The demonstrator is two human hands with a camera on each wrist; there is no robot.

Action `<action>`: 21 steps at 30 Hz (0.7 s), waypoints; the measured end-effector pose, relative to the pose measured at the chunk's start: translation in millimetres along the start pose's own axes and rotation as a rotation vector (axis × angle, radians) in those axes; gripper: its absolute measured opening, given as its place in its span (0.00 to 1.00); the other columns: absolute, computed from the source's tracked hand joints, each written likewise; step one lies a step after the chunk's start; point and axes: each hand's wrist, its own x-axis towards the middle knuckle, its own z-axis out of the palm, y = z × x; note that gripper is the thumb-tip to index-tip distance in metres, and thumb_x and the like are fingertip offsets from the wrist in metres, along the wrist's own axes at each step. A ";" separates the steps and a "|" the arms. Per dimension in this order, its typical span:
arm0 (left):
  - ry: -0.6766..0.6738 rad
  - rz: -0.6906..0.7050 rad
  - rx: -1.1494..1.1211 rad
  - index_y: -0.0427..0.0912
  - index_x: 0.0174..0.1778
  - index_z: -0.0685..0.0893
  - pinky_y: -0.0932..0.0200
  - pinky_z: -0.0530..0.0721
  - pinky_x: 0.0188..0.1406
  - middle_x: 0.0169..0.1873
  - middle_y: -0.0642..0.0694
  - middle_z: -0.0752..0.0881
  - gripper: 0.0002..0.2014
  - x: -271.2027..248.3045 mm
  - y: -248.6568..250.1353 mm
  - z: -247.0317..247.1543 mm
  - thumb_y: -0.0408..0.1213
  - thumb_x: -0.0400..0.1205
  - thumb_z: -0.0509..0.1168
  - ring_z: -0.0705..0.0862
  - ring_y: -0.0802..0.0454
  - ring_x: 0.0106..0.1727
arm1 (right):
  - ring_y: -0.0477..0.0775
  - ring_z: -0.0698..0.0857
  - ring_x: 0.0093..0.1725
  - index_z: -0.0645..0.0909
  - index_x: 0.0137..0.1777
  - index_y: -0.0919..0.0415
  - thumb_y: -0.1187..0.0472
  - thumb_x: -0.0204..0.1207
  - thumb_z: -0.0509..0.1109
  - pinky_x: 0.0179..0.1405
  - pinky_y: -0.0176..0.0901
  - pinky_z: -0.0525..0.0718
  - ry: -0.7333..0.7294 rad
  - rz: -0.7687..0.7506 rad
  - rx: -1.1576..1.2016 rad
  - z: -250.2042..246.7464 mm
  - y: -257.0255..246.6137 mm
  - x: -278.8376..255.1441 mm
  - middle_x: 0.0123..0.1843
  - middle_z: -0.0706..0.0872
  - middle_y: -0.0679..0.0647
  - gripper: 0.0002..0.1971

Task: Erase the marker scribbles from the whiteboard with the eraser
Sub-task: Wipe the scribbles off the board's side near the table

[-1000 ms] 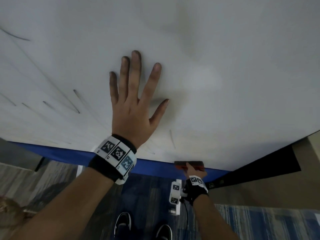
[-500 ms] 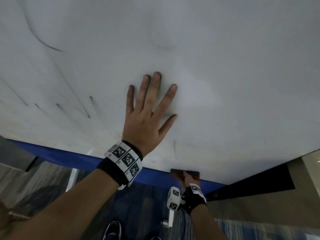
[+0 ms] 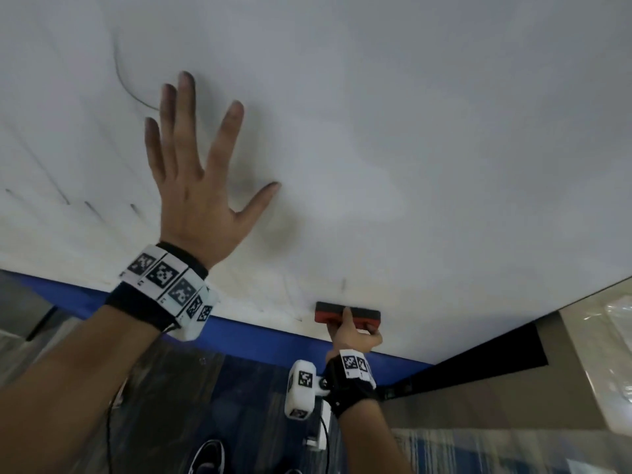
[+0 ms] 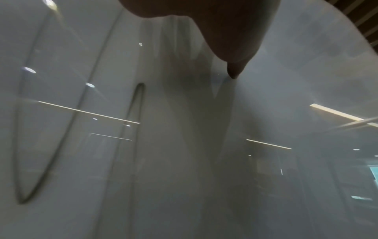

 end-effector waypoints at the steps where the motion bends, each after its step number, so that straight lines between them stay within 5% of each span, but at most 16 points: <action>1: -0.003 -0.005 0.003 0.45 0.86 0.60 0.28 0.53 0.87 0.83 0.19 0.61 0.41 0.2 -3.5 -0.8 0.61 0.84 0.70 0.59 0.21 0.86 | 0.69 0.84 0.61 0.65 0.61 0.58 0.74 0.79 0.75 0.51 0.66 0.89 -0.018 -0.028 0.032 1.9 -2.9 -4.6 0.68 0.78 0.70 0.23; 3: -0.013 0.004 0.007 0.45 0.86 0.61 0.27 0.55 0.87 0.83 0.20 0.62 0.41 -3.2 -9.6 0.5 0.60 0.84 0.69 0.59 0.22 0.86 | 0.65 0.87 0.62 0.66 0.64 0.54 0.70 0.79 0.76 0.50 0.65 0.92 -0.138 -0.142 0.056 8.5 -13.4 -23.1 0.63 0.80 0.62 0.24; 7: -0.046 0.016 0.008 0.48 0.87 0.63 0.25 0.56 0.86 0.84 0.21 0.62 0.38 -15.3 -17.2 6.5 0.58 0.85 0.69 0.59 0.24 0.87 | 0.39 0.91 0.45 0.66 0.65 0.50 0.66 0.79 0.77 0.44 0.53 0.94 -0.258 -0.379 0.009 15.9 -23.1 -43.8 0.58 0.80 0.52 0.25; 12: -0.079 0.011 -0.025 0.49 0.87 0.65 0.26 0.55 0.86 0.84 0.22 0.61 0.35 -18.2 -19.8 15.5 0.59 0.87 0.67 0.57 0.25 0.87 | 0.55 0.90 0.51 0.66 0.67 0.45 0.59 0.75 0.82 0.51 0.59 0.92 -0.093 -0.278 -0.148 13.3 22.3 -20.7 0.58 0.83 0.49 0.30; 17: -0.084 0.025 -0.046 0.48 0.86 0.64 0.24 0.56 0.86 0.83 0.20 0.63 0.35 -18.7 -24.1 19.8 0.58 0.87 0.67 0.58 0.22 0.86 | 0.63 0.79 0.61 0.65 0.64 0.58 0.76 0.76 0.76 0.67 0.80 0.80 0.001 0.052 -0.035 8.1 85.0 39.2 0.76 0.74 0.69 0.27; 21: -0.086 0.026 -0.038 0.48 0.85 0.64 0.24 0.55 0.85 0.82 0.19 0.64 0.35 -22.4 -28.7 21.4 0.58 0.87 0.67 0.58 0.22 0.85 | 0.65 0.82 0.63 0.63 0.68 0.59 0.75 0.82 0.71 0.59 0.67 0.86 -0.124 0.089 0.050 27.0 52.8 -3.3 0.68 0.74 0.62 0.24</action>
